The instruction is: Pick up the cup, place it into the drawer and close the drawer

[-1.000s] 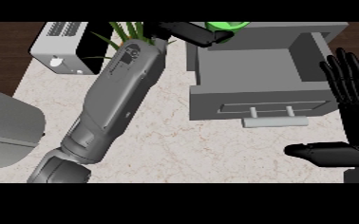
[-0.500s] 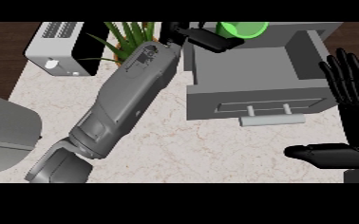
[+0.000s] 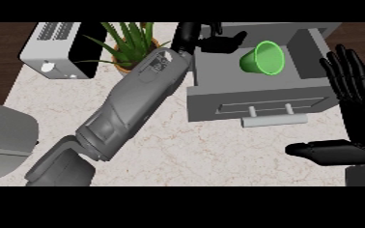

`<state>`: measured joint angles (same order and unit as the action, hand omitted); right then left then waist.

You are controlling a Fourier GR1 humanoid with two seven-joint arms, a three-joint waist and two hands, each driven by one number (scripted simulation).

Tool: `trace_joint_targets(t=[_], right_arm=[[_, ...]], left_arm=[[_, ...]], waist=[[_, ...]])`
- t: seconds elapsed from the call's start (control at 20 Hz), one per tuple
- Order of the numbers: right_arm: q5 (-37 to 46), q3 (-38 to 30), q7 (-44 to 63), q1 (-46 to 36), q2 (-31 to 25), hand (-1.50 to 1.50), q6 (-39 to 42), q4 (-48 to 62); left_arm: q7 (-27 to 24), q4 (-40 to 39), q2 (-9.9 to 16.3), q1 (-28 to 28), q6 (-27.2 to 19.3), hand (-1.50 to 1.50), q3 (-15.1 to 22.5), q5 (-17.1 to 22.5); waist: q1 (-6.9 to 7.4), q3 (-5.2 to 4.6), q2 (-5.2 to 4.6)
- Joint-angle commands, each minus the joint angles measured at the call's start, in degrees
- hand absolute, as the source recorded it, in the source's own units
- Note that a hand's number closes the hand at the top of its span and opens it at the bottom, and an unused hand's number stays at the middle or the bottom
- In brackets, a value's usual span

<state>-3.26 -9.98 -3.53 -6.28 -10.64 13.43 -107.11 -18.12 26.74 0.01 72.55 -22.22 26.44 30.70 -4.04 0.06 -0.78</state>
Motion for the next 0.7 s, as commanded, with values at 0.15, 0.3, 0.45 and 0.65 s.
trace_joint_targets(t=[0.15,0.3,0.45,0.65], right_arm=[[-1.5,-1.2,1.1,-1.5,-1.5,-1.5,1.1,0.8],[-3.4,-2.7,-1.5,0.4,-2.4,-1.5,3.4,1.2],[-1.5,-1.2,1.1,-2.3,-1.6,-1.5,1.0,0.1],[-6.0,0.8,-0.5,-2.8,1.8,-1.5,3.1,3.4]], left_arm=[[3.4,-2.3,0.0,-0.5,-2.1,-1.5,9.1,1.6],[5.8,-1.5,0.0,0.9,-5.2,-1.5,11.8,1.4],[2.9,-0.1,0.0,-1.2,-7.4,-1.5,14.1,2.4],[-1.5,1.9,0.0,-0.2,-7.9,-1.5,12.1,5.2]], waist=[[-1.27,0.02,-0.29],[-1.37,0.05,-0.18],[-1.31,0.0,-0.3],[-0.87,0.02,-0.41]])
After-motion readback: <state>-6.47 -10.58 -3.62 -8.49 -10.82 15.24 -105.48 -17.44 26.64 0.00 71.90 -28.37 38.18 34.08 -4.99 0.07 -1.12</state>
